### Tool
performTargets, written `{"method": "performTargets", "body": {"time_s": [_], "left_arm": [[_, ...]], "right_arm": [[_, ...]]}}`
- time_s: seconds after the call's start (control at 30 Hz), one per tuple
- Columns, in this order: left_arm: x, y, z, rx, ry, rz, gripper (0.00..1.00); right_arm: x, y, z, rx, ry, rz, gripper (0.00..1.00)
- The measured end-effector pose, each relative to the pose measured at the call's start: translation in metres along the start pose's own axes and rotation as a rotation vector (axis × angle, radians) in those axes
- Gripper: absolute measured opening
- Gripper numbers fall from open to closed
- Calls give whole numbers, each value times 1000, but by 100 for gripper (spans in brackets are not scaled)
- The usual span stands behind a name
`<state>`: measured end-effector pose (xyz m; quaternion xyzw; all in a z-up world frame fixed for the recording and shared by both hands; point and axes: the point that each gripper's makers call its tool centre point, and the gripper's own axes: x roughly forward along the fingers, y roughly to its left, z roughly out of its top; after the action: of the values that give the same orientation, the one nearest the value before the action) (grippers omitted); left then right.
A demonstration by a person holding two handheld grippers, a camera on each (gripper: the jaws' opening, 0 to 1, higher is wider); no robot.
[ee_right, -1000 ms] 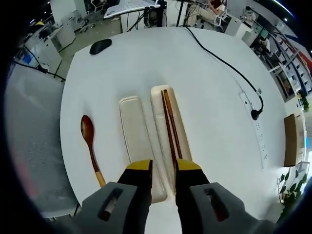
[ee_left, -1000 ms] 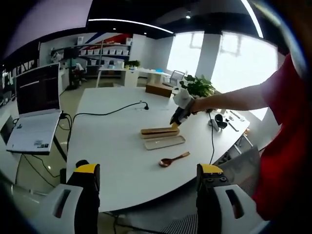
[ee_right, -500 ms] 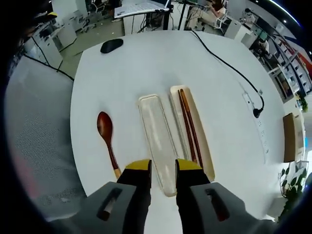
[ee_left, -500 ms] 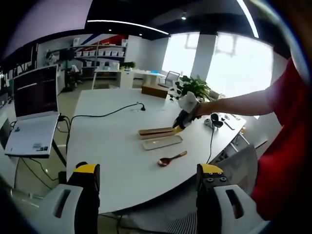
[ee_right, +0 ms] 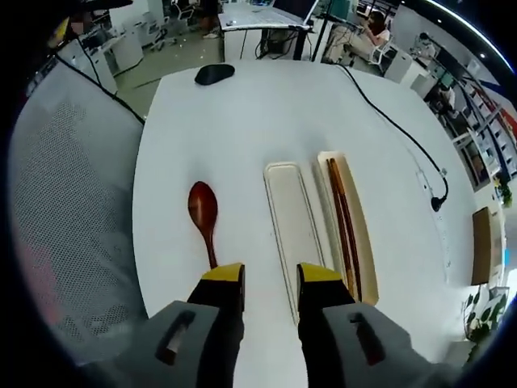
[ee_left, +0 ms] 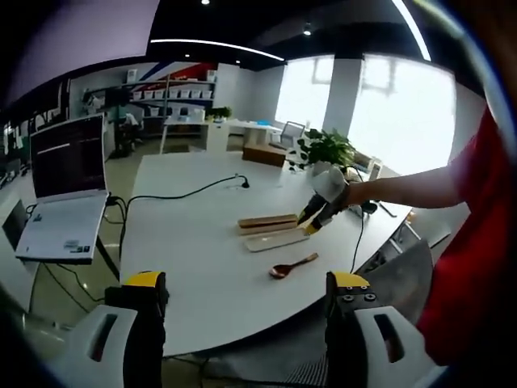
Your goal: Arrange the utensils inside the cutlery case until each visible utensil rests in its matching compartment.
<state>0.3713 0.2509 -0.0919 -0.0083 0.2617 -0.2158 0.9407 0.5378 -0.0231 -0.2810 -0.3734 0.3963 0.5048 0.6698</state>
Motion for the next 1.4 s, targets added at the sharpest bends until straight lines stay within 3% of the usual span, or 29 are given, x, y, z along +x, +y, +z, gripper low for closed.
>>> {"method": "performTargets", "body": {"time_s": [0.23,0.5,0.73,1.1,1.23,1.4], "left_arm": [[-3,0,3,15,-1,19,84],[-4,5,7,30,10,28,84],[0,4,10,50,14,18,84],[2,12,9,52,15,28,84],[2,9,9,45,10,29,84],[2,8,5,38,14,35,84]], "right_arm": [[15,19,2,6,-43,16,22],[28,35,-2,-9,-31,37,17],[37,48,-5,-15,-13,59,19],[38,49,-7,-15,1,72,18],[46,51,-15,-12,34,75,14],[57,61,-14,5,29,106,18]]}}
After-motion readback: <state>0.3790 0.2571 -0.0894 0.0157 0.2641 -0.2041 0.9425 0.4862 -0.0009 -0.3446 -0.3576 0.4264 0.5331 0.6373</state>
